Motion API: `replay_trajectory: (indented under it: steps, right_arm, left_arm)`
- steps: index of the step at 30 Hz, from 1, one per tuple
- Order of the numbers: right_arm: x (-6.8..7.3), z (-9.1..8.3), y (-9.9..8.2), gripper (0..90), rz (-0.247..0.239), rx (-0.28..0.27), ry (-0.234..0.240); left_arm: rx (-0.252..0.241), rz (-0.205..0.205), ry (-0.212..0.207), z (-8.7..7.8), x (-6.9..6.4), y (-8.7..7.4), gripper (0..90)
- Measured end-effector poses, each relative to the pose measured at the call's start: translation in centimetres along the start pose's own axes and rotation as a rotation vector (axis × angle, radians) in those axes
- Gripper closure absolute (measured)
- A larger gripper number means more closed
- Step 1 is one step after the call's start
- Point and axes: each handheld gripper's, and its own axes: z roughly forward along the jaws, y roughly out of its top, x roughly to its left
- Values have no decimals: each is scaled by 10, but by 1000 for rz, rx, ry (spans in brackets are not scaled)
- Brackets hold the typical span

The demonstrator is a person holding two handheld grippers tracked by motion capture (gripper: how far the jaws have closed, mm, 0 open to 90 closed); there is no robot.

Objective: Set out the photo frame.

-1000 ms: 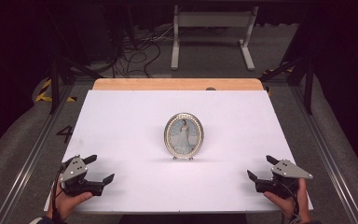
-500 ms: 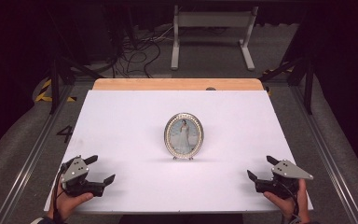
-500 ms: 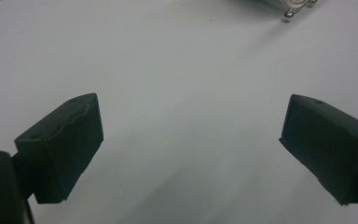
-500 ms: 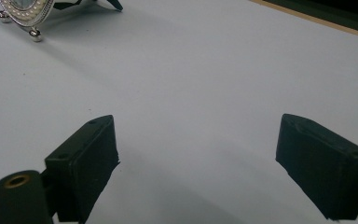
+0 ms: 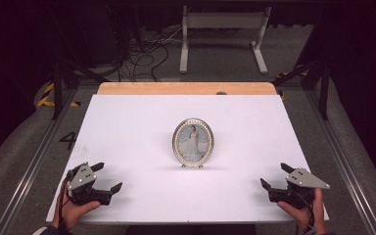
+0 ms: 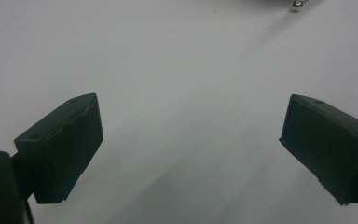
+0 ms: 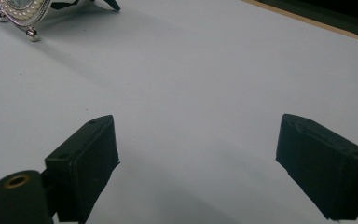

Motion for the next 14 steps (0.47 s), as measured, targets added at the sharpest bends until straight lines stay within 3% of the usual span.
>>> replay_trajectory:
  steps: [14]
  right_arm:
    - [-1,-1,-1,122,12,-4,-8]
  left_arm:
    - [3,7,0,2,0,1,60]
